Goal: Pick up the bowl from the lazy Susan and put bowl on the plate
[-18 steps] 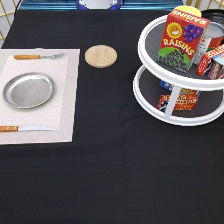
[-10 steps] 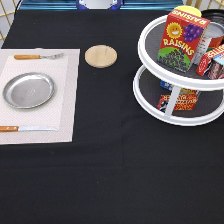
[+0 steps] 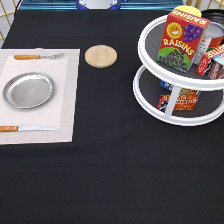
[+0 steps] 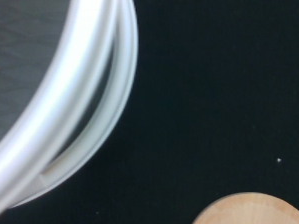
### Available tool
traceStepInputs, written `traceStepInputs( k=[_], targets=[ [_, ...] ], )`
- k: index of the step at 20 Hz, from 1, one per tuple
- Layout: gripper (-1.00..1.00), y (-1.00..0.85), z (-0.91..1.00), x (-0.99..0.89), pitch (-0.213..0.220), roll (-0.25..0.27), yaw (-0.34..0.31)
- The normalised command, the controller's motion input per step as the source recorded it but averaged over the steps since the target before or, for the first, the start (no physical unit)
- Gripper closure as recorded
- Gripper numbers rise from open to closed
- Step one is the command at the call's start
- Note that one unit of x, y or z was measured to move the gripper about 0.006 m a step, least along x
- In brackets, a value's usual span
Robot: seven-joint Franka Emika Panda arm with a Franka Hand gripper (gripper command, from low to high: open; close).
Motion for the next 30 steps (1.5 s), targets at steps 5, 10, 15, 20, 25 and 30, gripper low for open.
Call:
traceStepInputs(
  k=[5, 10, 15, 20, 25, 30],
  targets=[
    [-1.0, 0.45, 0.16, 0.67, 0.145, 0.043, -0.011],
    [-1.0, 0.45, 0.23, 0.82, 0.194, 0.075, -0.013],
    [-1.0, 0.37, 0.19, 0.78, 0.171, 0.11, -0.013],
    [-1.0, 0.02, 0.01, 0.53, 0.134, 0.235, -0.021],
    [-1.0, -0.17, -0.03, 0.36, 0.12, 0.338, -0.044],
    [-1.0, -0.05, -0.02, 0.19, 0.057, 0.222, -0.058]
  ],
)
